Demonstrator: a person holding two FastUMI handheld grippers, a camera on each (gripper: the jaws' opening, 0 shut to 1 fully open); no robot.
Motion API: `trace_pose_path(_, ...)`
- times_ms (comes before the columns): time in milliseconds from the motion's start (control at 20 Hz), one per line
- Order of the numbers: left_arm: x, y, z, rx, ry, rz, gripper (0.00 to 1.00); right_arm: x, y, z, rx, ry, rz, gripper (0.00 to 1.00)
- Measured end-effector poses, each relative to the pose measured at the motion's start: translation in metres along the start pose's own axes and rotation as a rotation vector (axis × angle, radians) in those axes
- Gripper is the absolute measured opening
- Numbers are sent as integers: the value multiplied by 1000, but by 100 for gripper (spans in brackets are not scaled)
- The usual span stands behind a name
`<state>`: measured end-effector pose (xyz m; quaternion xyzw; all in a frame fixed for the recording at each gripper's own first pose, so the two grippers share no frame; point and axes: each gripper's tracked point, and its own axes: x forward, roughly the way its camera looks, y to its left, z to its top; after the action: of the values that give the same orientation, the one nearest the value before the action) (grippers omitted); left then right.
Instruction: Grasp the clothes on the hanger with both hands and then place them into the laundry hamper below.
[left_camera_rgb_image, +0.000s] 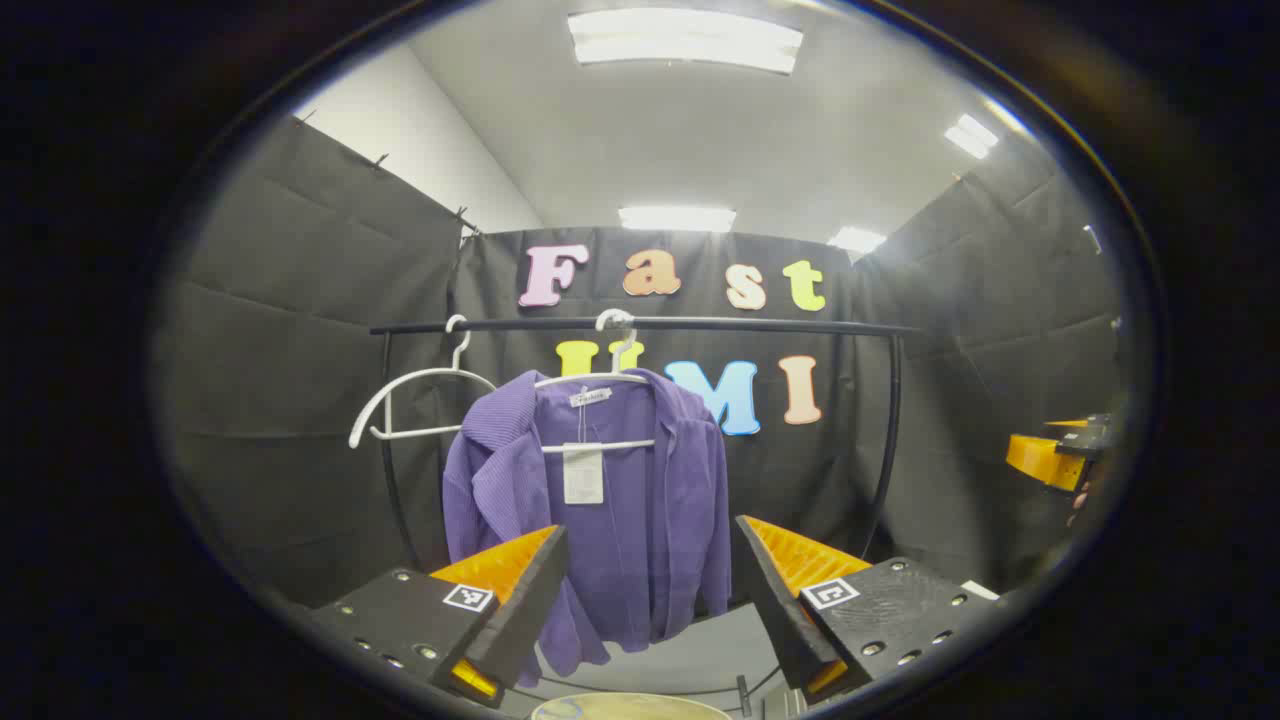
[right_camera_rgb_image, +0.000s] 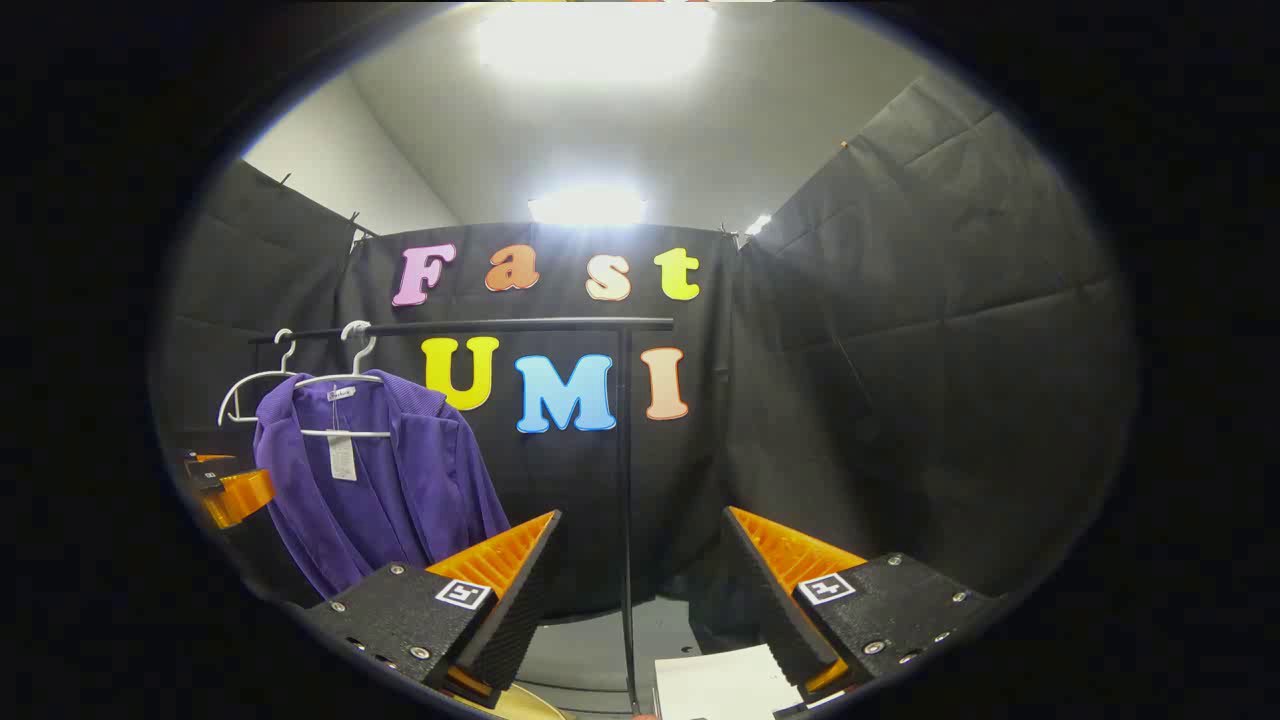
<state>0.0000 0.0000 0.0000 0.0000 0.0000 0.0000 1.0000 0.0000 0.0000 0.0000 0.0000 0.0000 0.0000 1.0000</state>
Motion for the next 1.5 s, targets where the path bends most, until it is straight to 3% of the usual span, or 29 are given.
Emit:
trace_pose_path(650, 11, 3, 4, 28, -24, -15, 100, 9, 17, 4, -41, -1, -2, 92)
trace_pose_path(700, 11, 4, 4, 28, -23, -15, 100, 10, 21, 4, -41, 3, 8, 95)
trace_pose_path(750, 12, 5, 3, 28, -19, -13, 95, 9, 25, 4, -38, 7, 17, 95)
trace_pose_path(1000, 15, 15, -8, 7, 11, 1, 95, 10, 34, -2, -39, 27, 18, 95)
trace_pose_path(1100, 13, 27, -9, 12, 17, 31, 100, 11, 47, -6, -29, 53, 47, 95)
trace_pose_path(1200, 12, 39, -13, -3, 21, 55, 100, 15, 61, -4, -32, 61, 79, 95)
trace_pose_path(1250, 11, 45, -16, -13, 28, 65, 95, 18, 68, -3, -35, 61, 97, 95)
trace_pose_path(1450, 9, 75, -17, -61, 64, 137, 100, 29, 108, 7, -16, 78, 197, 95)
trace_pose_path(1500, 9, 82, -15, -78, 67, 154, 95, 33, 116, 10, -7, 80, 217, 96)
